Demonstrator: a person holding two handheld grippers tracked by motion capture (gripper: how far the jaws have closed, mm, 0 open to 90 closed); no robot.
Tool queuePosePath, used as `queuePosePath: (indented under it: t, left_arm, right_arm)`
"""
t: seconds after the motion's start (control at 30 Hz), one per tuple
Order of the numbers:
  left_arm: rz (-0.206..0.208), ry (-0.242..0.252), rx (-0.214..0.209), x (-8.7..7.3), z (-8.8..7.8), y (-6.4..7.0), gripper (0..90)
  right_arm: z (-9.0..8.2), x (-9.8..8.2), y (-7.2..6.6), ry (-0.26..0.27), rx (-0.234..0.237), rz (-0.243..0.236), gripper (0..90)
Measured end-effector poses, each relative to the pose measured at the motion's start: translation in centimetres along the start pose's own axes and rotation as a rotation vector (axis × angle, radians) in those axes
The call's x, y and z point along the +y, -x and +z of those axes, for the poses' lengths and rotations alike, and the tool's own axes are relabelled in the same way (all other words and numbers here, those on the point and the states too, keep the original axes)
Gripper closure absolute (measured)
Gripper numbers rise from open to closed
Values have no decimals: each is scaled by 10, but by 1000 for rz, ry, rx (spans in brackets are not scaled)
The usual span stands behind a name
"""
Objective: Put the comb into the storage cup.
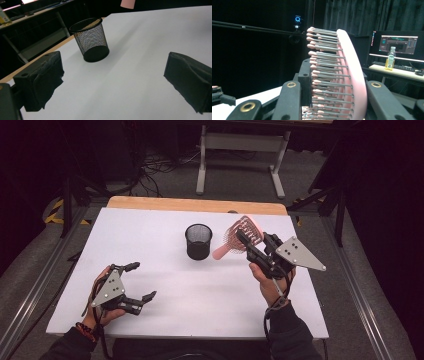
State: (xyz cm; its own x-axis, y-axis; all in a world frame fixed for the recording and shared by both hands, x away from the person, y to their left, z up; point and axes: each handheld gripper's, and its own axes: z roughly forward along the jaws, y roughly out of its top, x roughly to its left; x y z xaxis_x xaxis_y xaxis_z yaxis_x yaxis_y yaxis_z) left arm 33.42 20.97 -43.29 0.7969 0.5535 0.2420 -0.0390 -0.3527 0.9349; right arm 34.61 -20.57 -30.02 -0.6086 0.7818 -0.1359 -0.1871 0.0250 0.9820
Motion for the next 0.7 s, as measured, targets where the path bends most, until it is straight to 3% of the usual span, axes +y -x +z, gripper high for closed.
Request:
queuePosePath:
  t: [0.17, 0.27, 0.4, 0.7]
  left_arm:
    - [-9, -6, 5, -5, -6, -1, 29]
    - [-9, -16, 31, -9, -9, -2, 25]
    - [-25, -24, 28, -13, -12, -3, 23]
    - [-18, -48, 35, -18, -18, -3, 23]
  right_arm:
    - [7, 7, 0, 7, 3, -11, 634]
    - [12, 11, 2, 14, 2, -15, 634]
    - [15, 15, 5, 21, -3, -16, 635]
    - [25, 21, 9, 33, -9, -22, 634]
